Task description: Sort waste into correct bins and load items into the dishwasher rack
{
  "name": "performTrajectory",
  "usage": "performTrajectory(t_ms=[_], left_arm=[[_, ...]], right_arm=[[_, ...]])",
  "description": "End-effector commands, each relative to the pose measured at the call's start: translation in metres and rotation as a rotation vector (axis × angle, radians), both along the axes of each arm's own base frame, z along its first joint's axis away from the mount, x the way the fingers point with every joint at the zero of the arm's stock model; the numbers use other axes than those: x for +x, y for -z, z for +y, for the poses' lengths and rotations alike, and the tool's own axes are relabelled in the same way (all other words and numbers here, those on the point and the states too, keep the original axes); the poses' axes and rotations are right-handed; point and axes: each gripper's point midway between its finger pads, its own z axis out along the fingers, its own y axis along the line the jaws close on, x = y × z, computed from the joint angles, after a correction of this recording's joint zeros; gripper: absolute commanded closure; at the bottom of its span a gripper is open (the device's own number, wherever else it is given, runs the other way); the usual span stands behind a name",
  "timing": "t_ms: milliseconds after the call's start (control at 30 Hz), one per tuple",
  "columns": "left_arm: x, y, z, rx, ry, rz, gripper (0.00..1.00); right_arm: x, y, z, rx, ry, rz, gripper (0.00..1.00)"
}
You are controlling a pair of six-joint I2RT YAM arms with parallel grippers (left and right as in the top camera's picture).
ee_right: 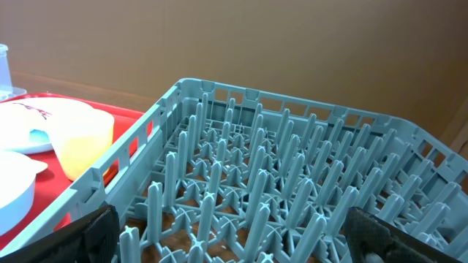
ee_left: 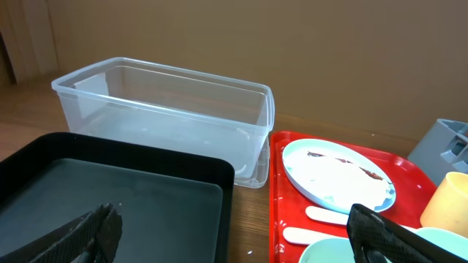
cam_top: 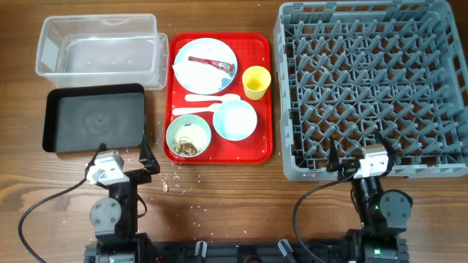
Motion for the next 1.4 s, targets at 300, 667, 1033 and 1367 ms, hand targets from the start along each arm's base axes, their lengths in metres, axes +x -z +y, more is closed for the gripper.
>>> performTrajectory(t_ms=[300,667,1033,1367], left_arm=[[0.000,0.000,-0.005,-0.005,0.031,-0.007,0.00],[0.009,-0.041,-0.030,-0.028,0.175,-0.104,0.00],[0.193,-0.085,-0.055,-0.143,0.339,0.388,0.00],[0.299,-0.004,-0.167,-0.185,0.530,0.900,0.00]], right_arm=[[0.000,-0.004,0.003,0.078,-0.017,-0.010,0.00],[-0.007,-0.098,0.029,0.046,-0.174,-0.197,0.00],[0.139,-0.146,0.034,0.101,-0.273,0.168,0.00],[0.159,-0.098,0.041,0.294,-0.278,0.518,0.00]])
